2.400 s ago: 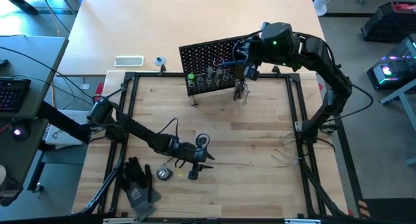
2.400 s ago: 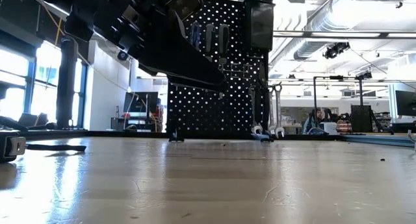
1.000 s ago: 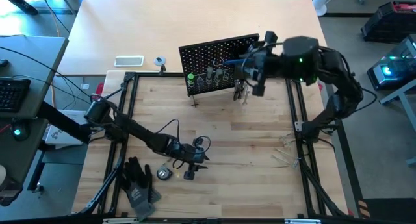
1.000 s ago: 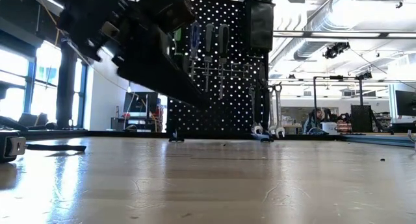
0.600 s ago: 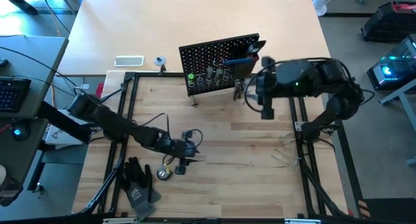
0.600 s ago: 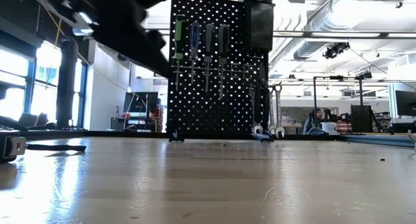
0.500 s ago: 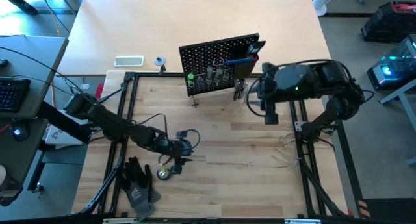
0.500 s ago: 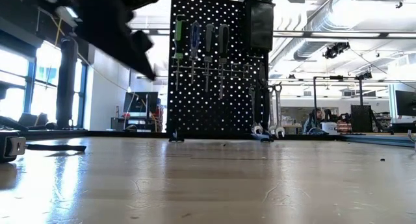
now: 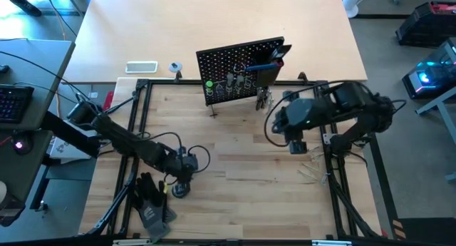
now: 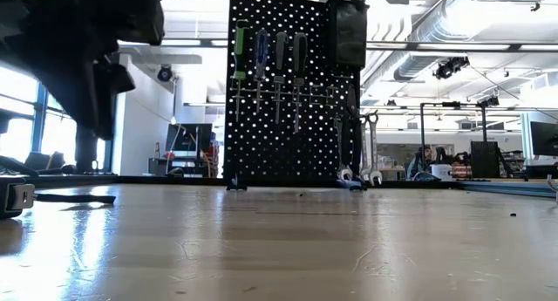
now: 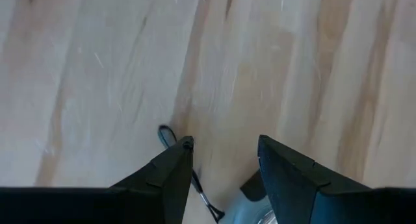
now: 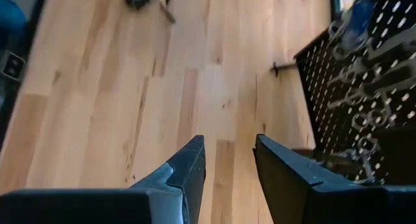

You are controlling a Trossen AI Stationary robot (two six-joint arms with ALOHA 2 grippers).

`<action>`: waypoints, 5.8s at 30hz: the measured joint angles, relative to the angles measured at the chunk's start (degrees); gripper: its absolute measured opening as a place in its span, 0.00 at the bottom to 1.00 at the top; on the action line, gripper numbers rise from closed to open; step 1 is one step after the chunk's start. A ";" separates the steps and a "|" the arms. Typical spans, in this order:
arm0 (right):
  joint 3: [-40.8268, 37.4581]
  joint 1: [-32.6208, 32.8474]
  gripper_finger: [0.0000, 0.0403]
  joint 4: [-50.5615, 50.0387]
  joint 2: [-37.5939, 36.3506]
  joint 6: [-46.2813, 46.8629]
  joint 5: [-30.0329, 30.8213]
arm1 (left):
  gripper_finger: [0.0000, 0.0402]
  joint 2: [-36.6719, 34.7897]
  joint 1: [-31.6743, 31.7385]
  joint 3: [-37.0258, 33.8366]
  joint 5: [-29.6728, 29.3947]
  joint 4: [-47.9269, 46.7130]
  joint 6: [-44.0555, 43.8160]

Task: Hang tools onto peg board
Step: Hang the gray measuring tape onto the pegboard

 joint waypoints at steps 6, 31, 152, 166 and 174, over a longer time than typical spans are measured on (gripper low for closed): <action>-7.42 0.88 0.32 0.06 0.02 2.80 0.04 | 0.41 2.82 -1.13 0.00 0.02 -0.24 -4.46; -32.82 7.00 0.32 12.62 0.02 9.34 -0.07 | 0.40 6.82 -1.47 -6.03 6.39 2.82 -15.02; -37.95 48.71 0.32 18.46 0.00 50.78 34.75 | 0.00 36.51 31.97 21.16 -18.69 72.49 53.90; -37.95 48.77 0.32 17.92 0.02 50.77 36.30 | 0.00 40.73 31.21 27.28 -24.71 67.32 64.10; -37.95 50.05 0.32 17.92 0.02 52.27 36.28 | 0.00 41.67 31.09 29.11 -28.59 65.22 66.30</action>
